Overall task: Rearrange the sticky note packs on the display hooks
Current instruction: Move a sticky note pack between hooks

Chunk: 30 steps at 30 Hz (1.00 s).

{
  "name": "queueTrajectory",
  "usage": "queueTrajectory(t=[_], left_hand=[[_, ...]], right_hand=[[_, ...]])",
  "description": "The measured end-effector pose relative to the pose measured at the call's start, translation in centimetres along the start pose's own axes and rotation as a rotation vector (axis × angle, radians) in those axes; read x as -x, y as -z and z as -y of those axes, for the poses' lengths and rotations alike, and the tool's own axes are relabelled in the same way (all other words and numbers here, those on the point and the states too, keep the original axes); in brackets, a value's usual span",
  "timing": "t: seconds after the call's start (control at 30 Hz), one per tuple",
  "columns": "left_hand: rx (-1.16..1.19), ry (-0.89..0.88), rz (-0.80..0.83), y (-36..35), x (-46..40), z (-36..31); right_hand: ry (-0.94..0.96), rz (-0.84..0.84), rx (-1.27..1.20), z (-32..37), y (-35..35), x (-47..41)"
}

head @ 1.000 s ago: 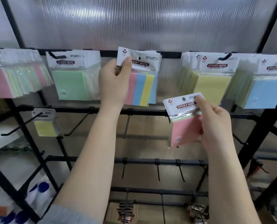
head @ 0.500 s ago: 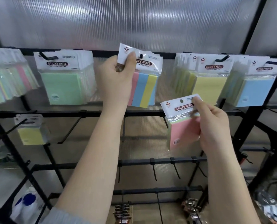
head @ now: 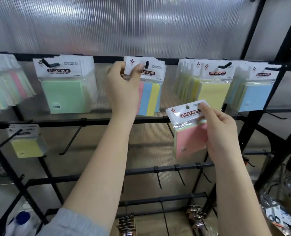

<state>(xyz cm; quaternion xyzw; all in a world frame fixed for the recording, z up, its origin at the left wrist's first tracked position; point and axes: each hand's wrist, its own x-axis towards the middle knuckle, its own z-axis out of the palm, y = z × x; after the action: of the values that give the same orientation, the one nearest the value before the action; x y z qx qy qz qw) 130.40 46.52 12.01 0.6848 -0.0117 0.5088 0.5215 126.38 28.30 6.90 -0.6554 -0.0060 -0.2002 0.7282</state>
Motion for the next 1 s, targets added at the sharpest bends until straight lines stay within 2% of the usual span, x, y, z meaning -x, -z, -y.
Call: queueTrajectory(t=[0.2, 0.37, 0.47, 0.67, 0.8, 1.0], left_hand=[[-0.032, 0.054, 0.004, 0.0, -0.6, 0.4], [-0.019, 0.024, 0.027, 1.5, -0.2, 1.1], [-0.026, -0.031, 0.057, 3.8, 0.3, 1.8], [-0.182, -0.101, 0.184, 11.3, 1.3, 4.7], [-0.346, -0.021, 0.215, 16.9, 1.0, 7.2], [-0.503, 0.152, 0.347, 23.4, 0.1, 10.3]], right_hand=[[0.002, -0.022, 0.007, 0.4, 0.0, 1.1], [0.022, -0.032, 0.018, 0.3, -0.4, 2.7], [0.014, -0.039, 0.009, 0.2, -1.1, 4.1], [-0.023, -0.086, -0.013, 0.0, -4.7, 7.6], [-0.015, -0.089, -0.007, 0.0, -8.1, 10.4], [0.030, -0.083, 0.008, -0.1, -12.2, 14.6]])
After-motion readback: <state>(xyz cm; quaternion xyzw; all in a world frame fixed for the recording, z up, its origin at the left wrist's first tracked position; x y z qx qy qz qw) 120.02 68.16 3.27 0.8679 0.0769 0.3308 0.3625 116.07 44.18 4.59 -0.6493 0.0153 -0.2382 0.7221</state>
